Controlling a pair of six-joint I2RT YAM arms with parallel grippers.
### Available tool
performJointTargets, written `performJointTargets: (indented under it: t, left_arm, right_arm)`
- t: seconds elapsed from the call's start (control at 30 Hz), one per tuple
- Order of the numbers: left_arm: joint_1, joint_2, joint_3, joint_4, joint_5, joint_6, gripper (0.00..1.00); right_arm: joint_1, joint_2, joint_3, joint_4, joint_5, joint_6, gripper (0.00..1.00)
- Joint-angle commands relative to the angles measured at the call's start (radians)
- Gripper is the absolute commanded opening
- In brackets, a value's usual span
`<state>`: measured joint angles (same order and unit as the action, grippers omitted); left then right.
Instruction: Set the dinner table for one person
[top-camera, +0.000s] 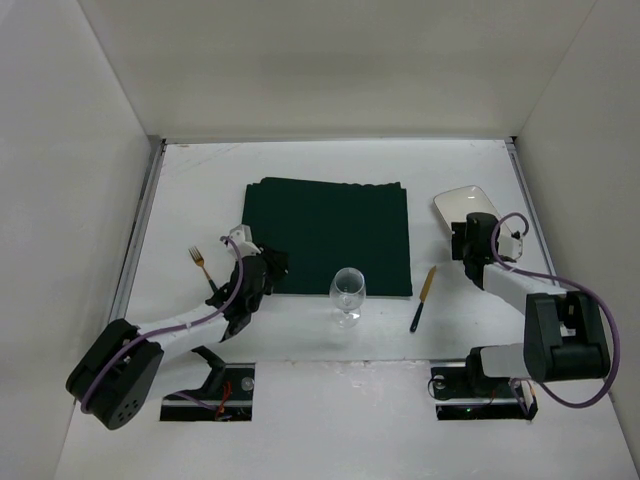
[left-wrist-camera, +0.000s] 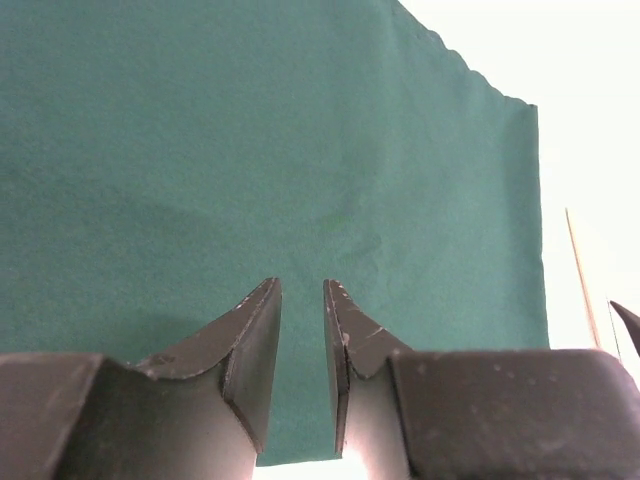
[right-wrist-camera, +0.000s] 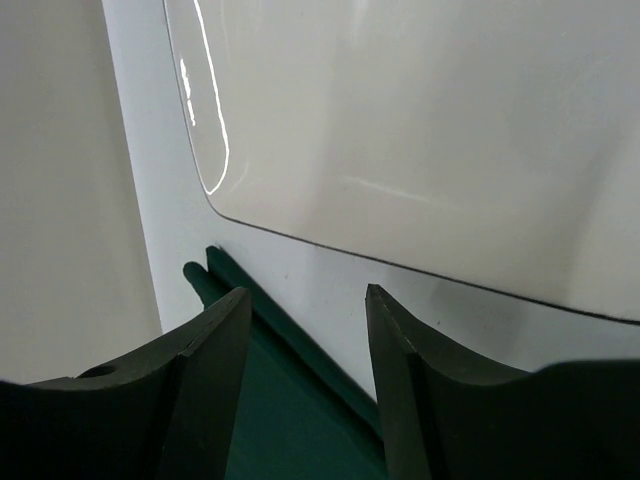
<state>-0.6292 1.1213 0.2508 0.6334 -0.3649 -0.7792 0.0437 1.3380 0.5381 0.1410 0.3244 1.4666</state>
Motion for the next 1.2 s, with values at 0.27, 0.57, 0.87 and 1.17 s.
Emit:
performJointTargets:
  t: [0.27,0.57,0.87,1.17]
  left_arm:
    - [0.030,0.005,-0.019,0.057,0.004,-0.045,0.22]
    - [0.036,0.012,-0.021,0.061,-0.002,-0.048,0.22]
    - [0.033,0.037,-0.019,0.072,0.012,-0.060,0.22]
    - [0.024,0.044,-0.015,0.072,0.007,-0.058,0.22]
  right_arm:
    - [-0.094,0.065,-0.021,0.022,-0.022,0.009,0.50]
    - [-0.095,-0.065,-0.077,0.123,-0.028,-0.098,0.46]
    - [-0.038,-0.010,-0.055,0.103,-0.079,-0.163,0.48]
    - [-0.104,-0.045,-0.148,0.128,-0.032,-0.103,0.48]
